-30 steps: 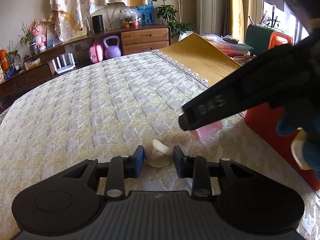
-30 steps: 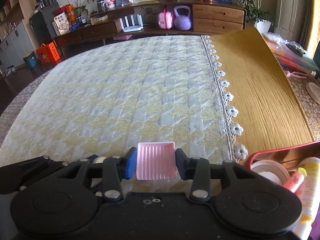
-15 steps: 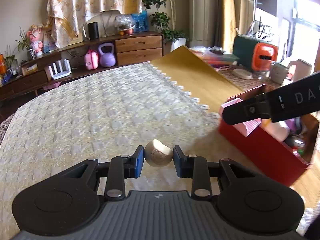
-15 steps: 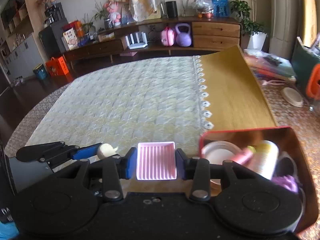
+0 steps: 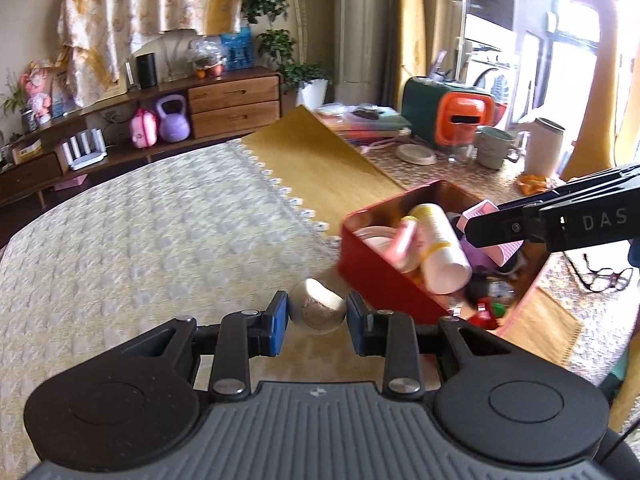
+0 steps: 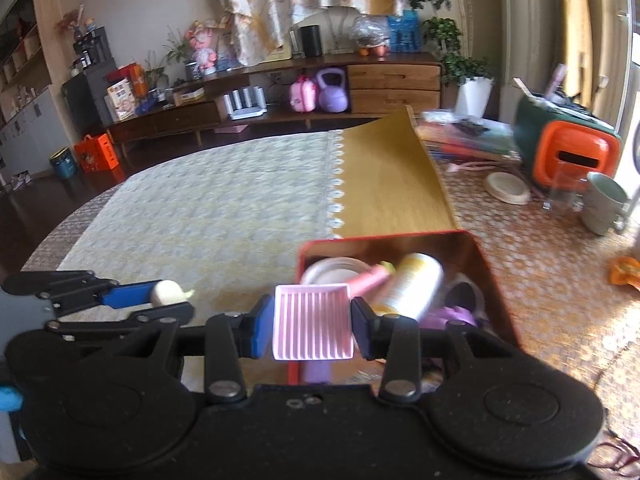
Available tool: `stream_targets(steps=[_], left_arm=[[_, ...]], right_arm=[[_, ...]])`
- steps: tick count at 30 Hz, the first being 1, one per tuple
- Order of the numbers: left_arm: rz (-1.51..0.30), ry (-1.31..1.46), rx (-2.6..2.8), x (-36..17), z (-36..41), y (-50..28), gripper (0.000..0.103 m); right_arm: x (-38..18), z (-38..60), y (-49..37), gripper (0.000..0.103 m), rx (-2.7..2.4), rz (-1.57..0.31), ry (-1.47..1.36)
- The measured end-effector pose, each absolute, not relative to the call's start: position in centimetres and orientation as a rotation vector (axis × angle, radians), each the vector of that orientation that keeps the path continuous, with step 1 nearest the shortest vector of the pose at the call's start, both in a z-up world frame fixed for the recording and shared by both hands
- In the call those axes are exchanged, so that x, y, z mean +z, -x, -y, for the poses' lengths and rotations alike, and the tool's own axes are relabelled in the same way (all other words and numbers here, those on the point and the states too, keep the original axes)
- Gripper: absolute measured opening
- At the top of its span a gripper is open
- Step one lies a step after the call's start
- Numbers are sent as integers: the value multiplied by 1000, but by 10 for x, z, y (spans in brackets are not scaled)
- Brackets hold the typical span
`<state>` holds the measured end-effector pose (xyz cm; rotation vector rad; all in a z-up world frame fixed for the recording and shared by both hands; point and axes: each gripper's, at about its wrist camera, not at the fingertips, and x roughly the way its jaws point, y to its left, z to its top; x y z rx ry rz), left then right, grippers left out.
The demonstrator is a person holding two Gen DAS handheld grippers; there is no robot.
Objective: Organize rigid objects
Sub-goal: 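Carry the soap dish and white piece over the red tin box with both tools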
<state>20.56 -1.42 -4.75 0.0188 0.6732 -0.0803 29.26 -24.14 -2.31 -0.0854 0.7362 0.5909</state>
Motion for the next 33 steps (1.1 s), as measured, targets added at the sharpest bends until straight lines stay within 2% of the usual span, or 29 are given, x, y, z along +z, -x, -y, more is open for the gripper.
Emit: stream_targets(steps=[18,33], left_arm=[[-750,-85,-235,-54,109,-235,31],[-918,-47,-199,-83,132,-280,31]], right_arm=[[-50,325,-311,40,480,-753,27],[-69,318,-321,40,514,-780,37]])
